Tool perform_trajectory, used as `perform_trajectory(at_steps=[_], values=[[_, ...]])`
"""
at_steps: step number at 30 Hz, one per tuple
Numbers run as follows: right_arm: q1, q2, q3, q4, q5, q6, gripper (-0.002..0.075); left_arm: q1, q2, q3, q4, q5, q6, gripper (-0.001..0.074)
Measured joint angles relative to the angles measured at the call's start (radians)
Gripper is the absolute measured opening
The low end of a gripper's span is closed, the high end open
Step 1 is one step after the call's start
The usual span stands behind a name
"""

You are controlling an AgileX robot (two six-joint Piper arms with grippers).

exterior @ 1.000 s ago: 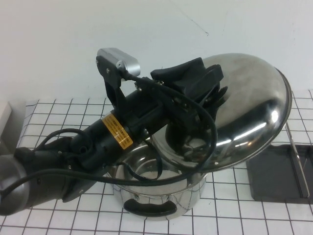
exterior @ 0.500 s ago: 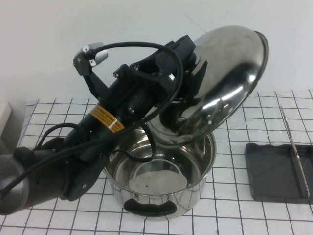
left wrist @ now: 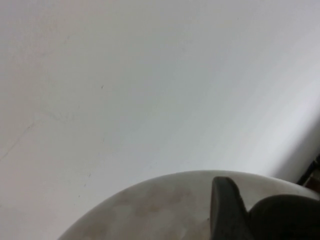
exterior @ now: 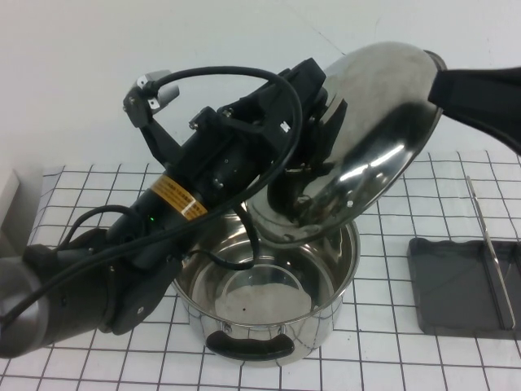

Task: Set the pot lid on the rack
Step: Hand over the pot lid, then place the pot lid on the pot rack

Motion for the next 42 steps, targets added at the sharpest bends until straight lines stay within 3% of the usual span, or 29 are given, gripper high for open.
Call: perform_trajectory(at_steps=[11, 14, 19, 23, 26, 29, 32, 39, 42], values=[[0.001, 0.155, -0.103, 0.0, 0.082, 0.065, 0.0427, 0.0, 0.0, 0.0, 0.076, -0.006, -0.007, 0.0317], [0.008, 0.189, -0.108, 0.004, 0.106, 0.065, 0.0353, 0.0, 0.006, 0.0, 0.085, -0.004, -0.007, 0.0317], [0.026, 0.198, -0.109, 0.029, 0.13, 0.057, 0.014, 0.0, 0.046, 0.0, 0.094, -0.006, -0.011, 0.0319], [0.03, 0.203, -0.109, 0.025, 0.133, 0.016, 0.0115, 0.001, 0.069, -0.004, 0.11, -0.009, -0.025, 0.0328], [0.03, 0.204, -0.109, 0.003, 0.12, -0.045, 0.005, 0.002, 0.08, -0.006, 0.128, 0.015, -0.021, 0.0419], [0.03, 0.204, -0.109, -0.012, 0.109, -0.087, 0.0048, 0.015, 0.084, -0.006, 0.161, 0.017, -0.017, 0.0536], [0.03, 0.202, -0.109, -0.013, 0.109, -0.123, 0.0048, 0.052, 0.084, -0.006, 0.199, -0.002, -0.017, 0.0594], [0.003, 0.145, -0.109, -0.021, 0.078, -0.163, 0.0048, 0.177, 0.084, -0.006, 0.328, -0.019, -0.09, 0.0611], [-0.024, 0.101, -0.109, -0.057, 0.051, -0.165, 0.0048, 0.243, 0.078, -0.006, 0.404, -0.019, -0.148, 0.0566]])
